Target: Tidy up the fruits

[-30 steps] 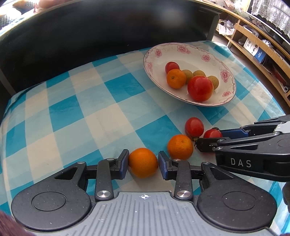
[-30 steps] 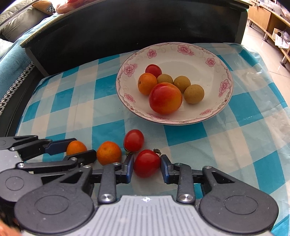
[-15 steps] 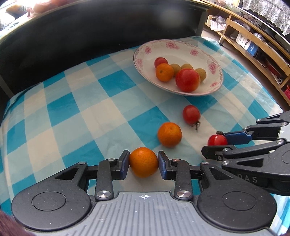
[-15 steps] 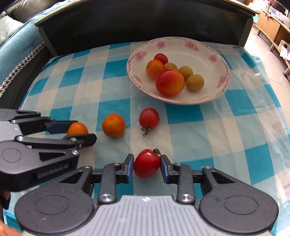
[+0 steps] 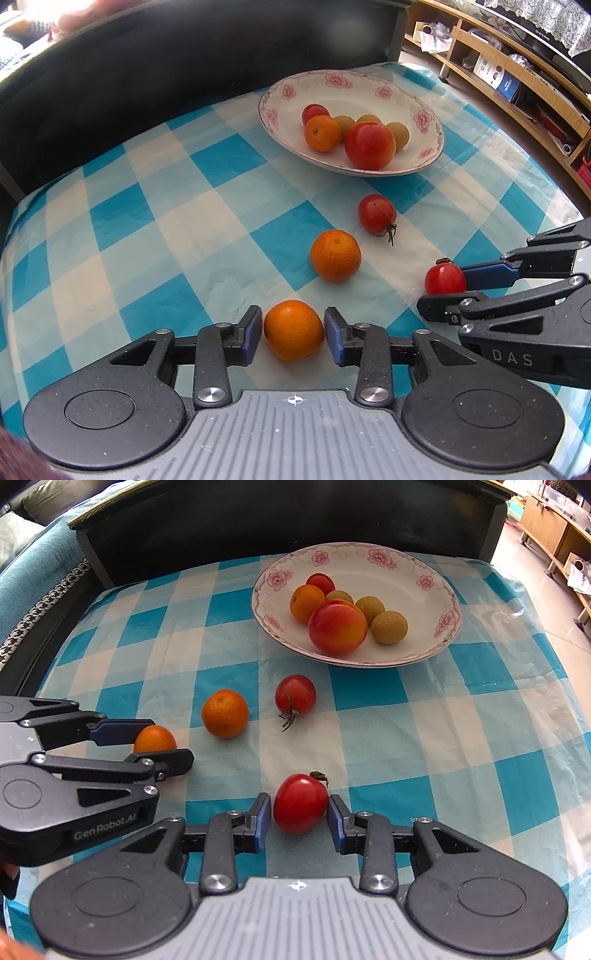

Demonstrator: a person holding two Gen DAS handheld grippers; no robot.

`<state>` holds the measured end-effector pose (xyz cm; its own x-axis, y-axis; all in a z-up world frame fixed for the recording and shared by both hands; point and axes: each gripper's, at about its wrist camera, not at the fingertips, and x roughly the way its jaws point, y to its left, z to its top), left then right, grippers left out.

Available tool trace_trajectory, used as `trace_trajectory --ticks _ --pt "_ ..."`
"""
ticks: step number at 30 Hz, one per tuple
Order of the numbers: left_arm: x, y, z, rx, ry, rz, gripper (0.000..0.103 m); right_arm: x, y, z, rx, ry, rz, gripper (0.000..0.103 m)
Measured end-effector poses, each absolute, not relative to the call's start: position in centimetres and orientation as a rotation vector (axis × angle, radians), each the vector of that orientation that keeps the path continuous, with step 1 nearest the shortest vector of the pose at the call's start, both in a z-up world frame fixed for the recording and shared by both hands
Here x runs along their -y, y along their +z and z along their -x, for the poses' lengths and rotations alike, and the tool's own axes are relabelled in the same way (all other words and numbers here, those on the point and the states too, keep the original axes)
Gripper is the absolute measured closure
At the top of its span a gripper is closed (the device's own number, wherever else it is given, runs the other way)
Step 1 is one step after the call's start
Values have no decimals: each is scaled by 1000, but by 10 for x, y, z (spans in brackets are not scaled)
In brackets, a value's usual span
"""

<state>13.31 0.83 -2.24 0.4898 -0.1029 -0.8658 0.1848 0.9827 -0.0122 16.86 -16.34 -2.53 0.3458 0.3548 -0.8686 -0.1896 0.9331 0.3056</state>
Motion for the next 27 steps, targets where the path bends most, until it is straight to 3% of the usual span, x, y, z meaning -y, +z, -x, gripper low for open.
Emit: trace_trajectory --ticks 4,12,14,17,27 --pt "-13 -20 -134 -1043 -168 -59 47 167 -25 -168 -1163 352 -173 61" --pt "-10 -24 -132 -1054 -161 -78 44 166 -25 -169 -1157 340 -173 61" --pt "-9 -24 -132 -1052 -161 -75 46 164 -25 -168 -1157 339 -158 62" --pt "-9 -23 -133 -1051 -172 -63 62 163 -25 -167 -1159 333 -147 69" --pt "-7 -17 -129 -1042 -191 -54 62 170 -20 -161 -1147 328 -176 69"
